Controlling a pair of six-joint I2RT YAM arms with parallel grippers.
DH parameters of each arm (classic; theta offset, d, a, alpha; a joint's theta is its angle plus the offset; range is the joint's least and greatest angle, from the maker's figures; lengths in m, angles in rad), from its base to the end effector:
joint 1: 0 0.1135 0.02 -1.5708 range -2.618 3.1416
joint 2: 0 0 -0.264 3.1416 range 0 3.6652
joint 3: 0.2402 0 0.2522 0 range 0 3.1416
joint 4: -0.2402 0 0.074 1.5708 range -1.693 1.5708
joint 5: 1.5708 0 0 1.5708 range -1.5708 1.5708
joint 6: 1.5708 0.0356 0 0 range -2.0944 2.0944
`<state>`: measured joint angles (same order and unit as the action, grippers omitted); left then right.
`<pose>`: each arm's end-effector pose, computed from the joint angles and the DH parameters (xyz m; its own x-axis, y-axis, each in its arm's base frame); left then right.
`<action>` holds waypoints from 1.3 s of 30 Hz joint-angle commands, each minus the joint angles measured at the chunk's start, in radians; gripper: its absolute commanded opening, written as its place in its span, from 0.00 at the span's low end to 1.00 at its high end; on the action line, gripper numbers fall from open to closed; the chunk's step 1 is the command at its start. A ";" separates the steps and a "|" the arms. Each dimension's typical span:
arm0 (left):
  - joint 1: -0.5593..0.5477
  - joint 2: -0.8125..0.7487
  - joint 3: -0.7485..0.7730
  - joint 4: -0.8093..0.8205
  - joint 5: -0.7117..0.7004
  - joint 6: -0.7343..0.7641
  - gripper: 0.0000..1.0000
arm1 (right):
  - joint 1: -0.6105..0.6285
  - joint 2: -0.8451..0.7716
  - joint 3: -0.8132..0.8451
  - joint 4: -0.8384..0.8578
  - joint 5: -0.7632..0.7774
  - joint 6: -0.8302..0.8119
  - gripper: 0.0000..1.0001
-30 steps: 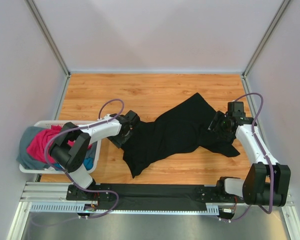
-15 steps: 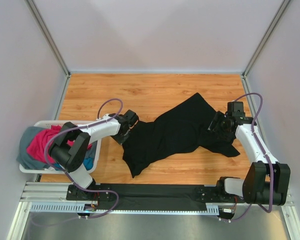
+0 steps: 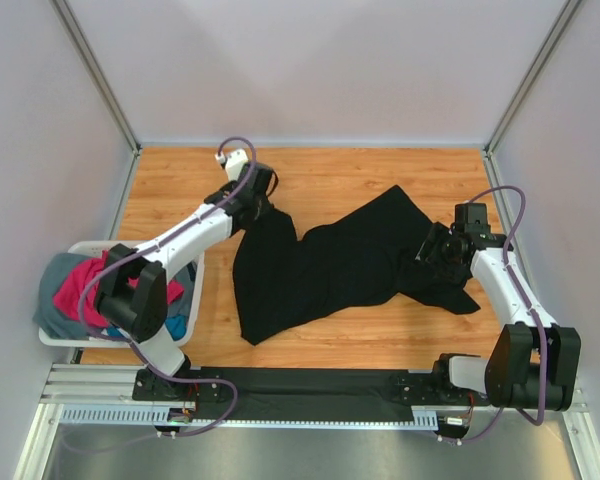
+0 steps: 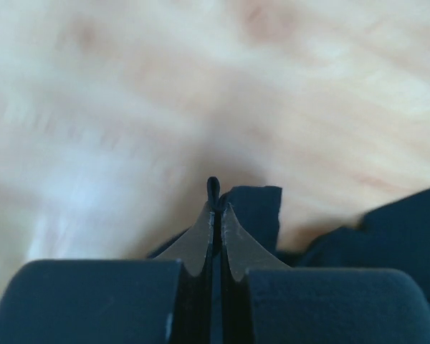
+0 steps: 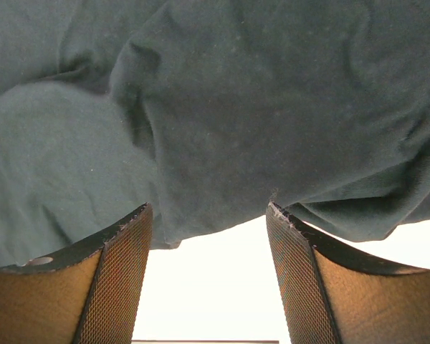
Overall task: Fold and stack the t-shirts
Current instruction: Flatten the tshirt out
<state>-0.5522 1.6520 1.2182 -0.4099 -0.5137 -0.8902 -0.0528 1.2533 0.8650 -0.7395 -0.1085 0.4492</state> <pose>0.3146 -0.1733 0.2497 -0.5392 -0.4628 -0.7036 -0.3818 0.8790 -0.2856 0.2338 -0.0085 0.2283 -0.8100 0.4751 -0.3436 0.3973 0.8757 0.2743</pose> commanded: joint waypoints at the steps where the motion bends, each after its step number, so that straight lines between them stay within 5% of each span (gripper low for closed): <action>1: 0.087 0.057 0.148 0.207 0.145 0.325 0.00 | 0.005 -0.014 0.035 0.029 -0.022 0.016 0.66; 11: 0.160 0.268 0.614 0.186 0.402 0.586 0.00 | 0.005 -0.035 0.009 0.052 -0.034 0.046 0.66; 15: 0.161 0.247 0.669 0.163 0.495 0.602 0.00 | 0.005 -0.037 0.017 0.051 -0.026 0.049 0.66; 19: 0.161 0.071 0.558 0.195 0.570 0.603 0.00 | 0.007 -0.046 0.008 0.051 -0.002 0.052 0.66; 25: 0.149 -0.349 0.108 0.263 0.676 0.594 0.00 | 0.005 -0.032 0.000 0.075 -0.003 0.072 0.66; 32: -0.092 -0.737 -0.320 0.128 0.568 0.507 0.00 | 0.004 0.024 0.032 0.092 -0.033 0.080 0.66; 39: -0.278 -0.932 -0.514 -0.032 0.459 0.361 0.00 | 0.004 0.058 0.020 0.106 -0.049 0.083 0.66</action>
<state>-0.7975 0.7528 0.7258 -0.3622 0.0200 -0.4320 -0.0528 1.3037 0.8650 -0.6735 -0.1417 0.5190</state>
